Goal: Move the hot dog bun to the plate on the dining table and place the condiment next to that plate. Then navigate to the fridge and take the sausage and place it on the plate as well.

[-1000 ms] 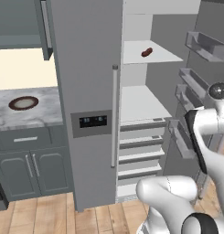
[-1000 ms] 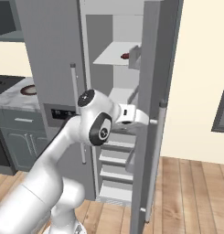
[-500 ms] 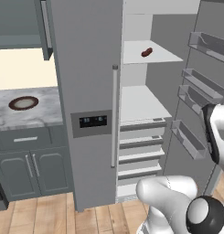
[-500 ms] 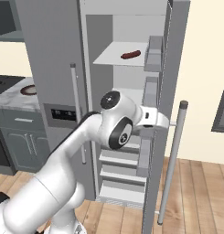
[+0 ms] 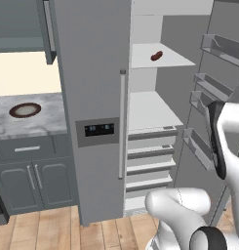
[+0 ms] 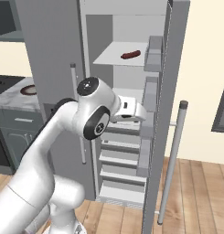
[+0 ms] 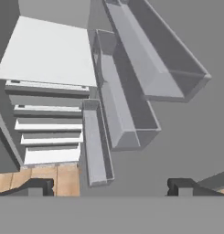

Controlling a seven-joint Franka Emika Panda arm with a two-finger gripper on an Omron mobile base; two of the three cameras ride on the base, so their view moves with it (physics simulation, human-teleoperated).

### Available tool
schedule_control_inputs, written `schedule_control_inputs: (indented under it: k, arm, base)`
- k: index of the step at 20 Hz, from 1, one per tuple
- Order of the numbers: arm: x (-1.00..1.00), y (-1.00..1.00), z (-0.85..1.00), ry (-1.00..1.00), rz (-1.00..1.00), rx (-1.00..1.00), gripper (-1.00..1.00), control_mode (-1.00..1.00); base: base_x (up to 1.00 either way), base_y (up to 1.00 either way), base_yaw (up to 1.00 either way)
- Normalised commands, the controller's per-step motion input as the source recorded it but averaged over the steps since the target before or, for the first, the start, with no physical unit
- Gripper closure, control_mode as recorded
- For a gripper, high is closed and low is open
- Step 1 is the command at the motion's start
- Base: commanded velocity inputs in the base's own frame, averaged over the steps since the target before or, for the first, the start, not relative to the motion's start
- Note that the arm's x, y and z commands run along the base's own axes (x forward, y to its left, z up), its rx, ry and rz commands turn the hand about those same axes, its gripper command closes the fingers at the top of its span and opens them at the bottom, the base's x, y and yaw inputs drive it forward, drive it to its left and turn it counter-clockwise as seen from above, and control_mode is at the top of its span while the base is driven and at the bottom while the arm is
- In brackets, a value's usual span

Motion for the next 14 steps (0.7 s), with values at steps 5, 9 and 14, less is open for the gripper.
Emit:
schedule_control_inputs:
  k: [5, 9, 14]
  arm:
    - [-0.29, 1.0, 0.1, 0.0, 0.05, 0.0, -1.0, -1.0]
    - [-0.35, 1.0, 0.12, 0.0, 0.05, 0.0, -1.0, -1.0]
    - [-0.6, 0.97, 0.33, 0.0, 0.14, 0.06, -1.0, -1.0]
  base:
    - [0.0, 0.0, 0.0]
    - [0.0, 0.0, 0.0]
    - [0.0, 0.0, 0.0]
